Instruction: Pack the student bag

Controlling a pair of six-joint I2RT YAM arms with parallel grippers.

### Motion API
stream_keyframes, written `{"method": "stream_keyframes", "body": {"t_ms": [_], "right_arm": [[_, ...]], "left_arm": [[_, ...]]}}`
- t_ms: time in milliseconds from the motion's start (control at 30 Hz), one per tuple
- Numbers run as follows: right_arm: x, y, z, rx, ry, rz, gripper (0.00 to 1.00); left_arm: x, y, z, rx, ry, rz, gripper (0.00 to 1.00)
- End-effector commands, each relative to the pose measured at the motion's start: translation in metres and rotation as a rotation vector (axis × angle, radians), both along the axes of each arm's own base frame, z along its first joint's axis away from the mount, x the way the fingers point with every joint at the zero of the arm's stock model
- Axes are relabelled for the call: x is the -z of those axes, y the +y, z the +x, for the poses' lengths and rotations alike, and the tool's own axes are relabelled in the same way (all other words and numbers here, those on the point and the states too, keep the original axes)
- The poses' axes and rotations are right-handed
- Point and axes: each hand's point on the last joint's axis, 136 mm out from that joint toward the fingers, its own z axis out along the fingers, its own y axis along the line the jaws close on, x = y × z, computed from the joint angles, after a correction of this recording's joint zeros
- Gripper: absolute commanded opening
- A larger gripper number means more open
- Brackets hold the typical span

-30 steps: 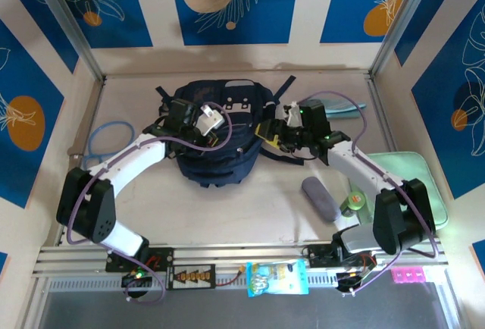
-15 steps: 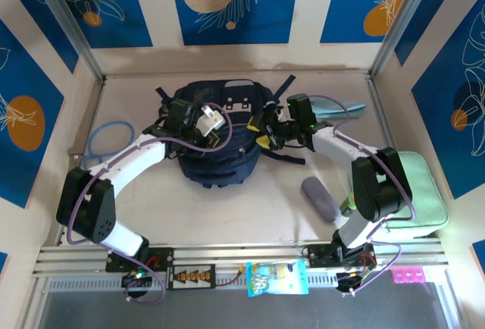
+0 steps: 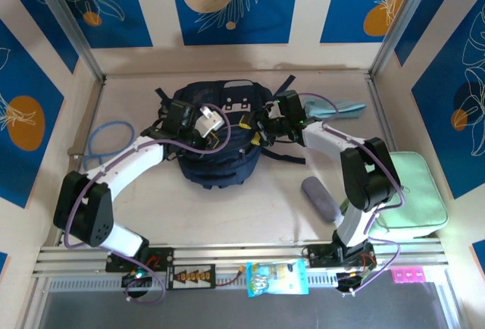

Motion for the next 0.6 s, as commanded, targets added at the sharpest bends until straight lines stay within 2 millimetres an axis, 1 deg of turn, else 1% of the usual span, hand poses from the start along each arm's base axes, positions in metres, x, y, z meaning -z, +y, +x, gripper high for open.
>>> {"method": "stream_keyframes", "body": {"t_ms": [0,100,200,233,300,333,400,567], "right_arm": [[-0.007,0.011,0.003,-0.023,-0.001,0.018,0.53],[-0.010,0.017,0.002,-0.037,-0.012,0.034,0.36],[-0.016,0.023,0.002,-0.053,-0.037,0.049,0.27],[-0.019,0.024,0.001,-0.058,-0.048,0.052,0.25],[-0.021,0.027,0.000,-0.066,-0.060,0.056,0.23],[-0.023,0.028,0.000,-0.070,-0.071,0.059,0.23],[-0.025,0.029,-0.001,-0.073,-0.080,0.060,0.21],[-0.029,0.032,-0.003,-0.089,-0.095,0.068,0.21]], "left_arm": [[-0.026,-0.008,-0.008,0.020,-0.035,-0.091,0.23],[-0.028,-0.003,-0.011,-0.028,-0.003,-0.096,0.42],[-0.034,0.007,-0.016,-0.121,0.059,-0.105,0.60],[-0.036,0.013,-0.017,-0.177,0.086,-0.103,0.63],[-0.039,0.022,-0.021,-0.305,0.174,-0.123,0.65],[-0.039,0.023,-0.026,-0.348,0.230,-0.141,0.65],[-0.036,0.021,-0.035,-0.423,0.303,-0.155,0.64],[-0.017,0.011,-0.057,-0.585,0.399,-0.126,0.66]]}}
